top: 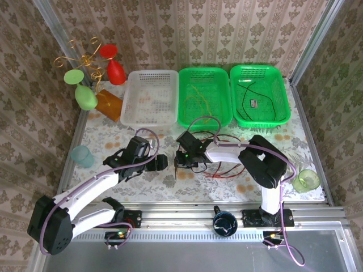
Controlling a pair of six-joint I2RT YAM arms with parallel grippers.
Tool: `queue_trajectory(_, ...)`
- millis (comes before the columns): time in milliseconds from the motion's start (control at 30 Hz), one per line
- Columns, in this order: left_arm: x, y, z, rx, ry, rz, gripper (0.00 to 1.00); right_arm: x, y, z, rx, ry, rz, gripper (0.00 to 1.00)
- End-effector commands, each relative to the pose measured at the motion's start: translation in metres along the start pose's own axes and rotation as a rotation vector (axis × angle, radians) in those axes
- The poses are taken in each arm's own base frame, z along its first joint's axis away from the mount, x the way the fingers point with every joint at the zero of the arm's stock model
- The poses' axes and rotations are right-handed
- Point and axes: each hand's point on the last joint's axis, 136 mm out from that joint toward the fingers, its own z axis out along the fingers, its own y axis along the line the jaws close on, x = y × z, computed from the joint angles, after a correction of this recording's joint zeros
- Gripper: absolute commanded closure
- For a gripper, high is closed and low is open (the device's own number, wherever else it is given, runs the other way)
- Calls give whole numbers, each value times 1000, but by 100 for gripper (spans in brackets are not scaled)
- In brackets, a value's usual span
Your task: Untangle the cables
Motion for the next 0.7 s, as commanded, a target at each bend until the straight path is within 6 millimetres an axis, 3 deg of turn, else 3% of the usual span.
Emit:
queue_trajectory(0,-6,-4,-3,13,-9,14,21,2,-7,9,15,22,19,87)
queue_trajectory(200,-9,-11,-6,44,-24,97,22,-2,-1,-1,-16,-1,3,100)
queue_trajectory(300,-17,-20,-18,70,-68,198,24,-10,19,-22,-172,-29,-23,100)
queue_trajectory(400,-30,-36,-35,116,-155,334,26,-17,26,-50,-276,-28,-49,100)
queue_trajectory(567,-40,-65,-61,227,-336,658,26,-19,10,-86,-236,-22,-151,100)
queue_trajectory(667,-43,-79,-73,276,-412,812,26,-19,3,-110,-162,-36,-297,100)
